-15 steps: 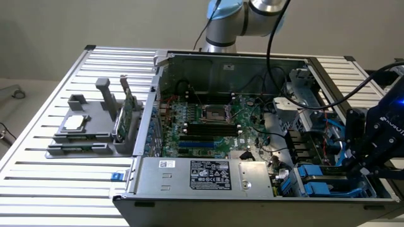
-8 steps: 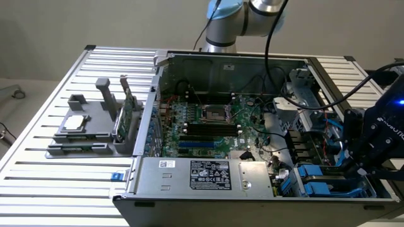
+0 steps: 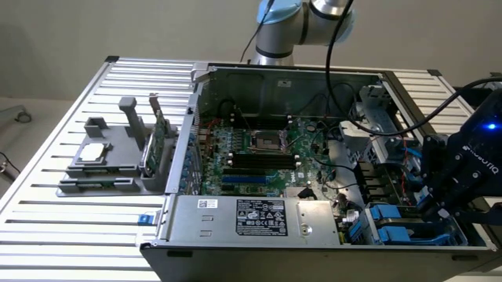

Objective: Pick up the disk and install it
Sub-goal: 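Insert the first disk wire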

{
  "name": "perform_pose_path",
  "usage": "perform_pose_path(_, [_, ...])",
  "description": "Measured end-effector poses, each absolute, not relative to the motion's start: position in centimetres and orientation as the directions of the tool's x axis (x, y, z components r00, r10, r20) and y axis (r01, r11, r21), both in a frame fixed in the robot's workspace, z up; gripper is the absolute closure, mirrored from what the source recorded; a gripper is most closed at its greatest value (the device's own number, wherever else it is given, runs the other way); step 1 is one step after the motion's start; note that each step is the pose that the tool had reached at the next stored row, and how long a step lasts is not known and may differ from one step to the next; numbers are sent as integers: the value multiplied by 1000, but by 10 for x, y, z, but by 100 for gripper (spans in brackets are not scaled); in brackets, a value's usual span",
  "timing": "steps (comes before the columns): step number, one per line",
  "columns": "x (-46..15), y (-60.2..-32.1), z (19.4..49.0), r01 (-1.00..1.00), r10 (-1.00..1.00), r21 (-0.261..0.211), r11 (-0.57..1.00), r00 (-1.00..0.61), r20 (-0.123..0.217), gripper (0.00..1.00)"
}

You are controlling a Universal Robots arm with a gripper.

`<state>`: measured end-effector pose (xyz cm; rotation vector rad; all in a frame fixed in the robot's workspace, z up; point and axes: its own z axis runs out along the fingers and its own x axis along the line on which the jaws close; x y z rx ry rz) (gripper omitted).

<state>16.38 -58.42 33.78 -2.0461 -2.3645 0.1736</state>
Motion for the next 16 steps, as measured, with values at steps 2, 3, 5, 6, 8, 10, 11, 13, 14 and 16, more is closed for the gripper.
perform_pose_path(2, [163, -584, 338, 986, 987, -90, 140, -146, -65, 82])
perform_pose_path(3, [163, -583, 338, 986, 987, -90, 139, -145, -65, 82])
perform_pose_path(5, [162, -583, 338, 986, 987, -88, 139, -145, -65, 82])
perform_pose_path(6, [161, -582, 338, 986, 987, -87, 139, -145, -64, 82])
perform_pose_path(8, [160, -582, 338, 987, 988, -82, 140, -145, -58, 82])
perform_pose_path(10, [159, -581, 338, 987, 988, -75, 141, -145, -47, 82])
perform_pose_path(11, [158, -581, 338, 987, 989, -72, 141, -145, -43, 82])
perform_pose_path(13, [157, -580, 338, 988, 989, -65, 142, -144, -35, 82])
perform_pose_path(14, [157, -579, 338, 988, 989, -62, 142, -144, -32, 82])
perform_pose_path(16, [157, -579, 339, 988, 989, -53, 142, -144, -29, 82])
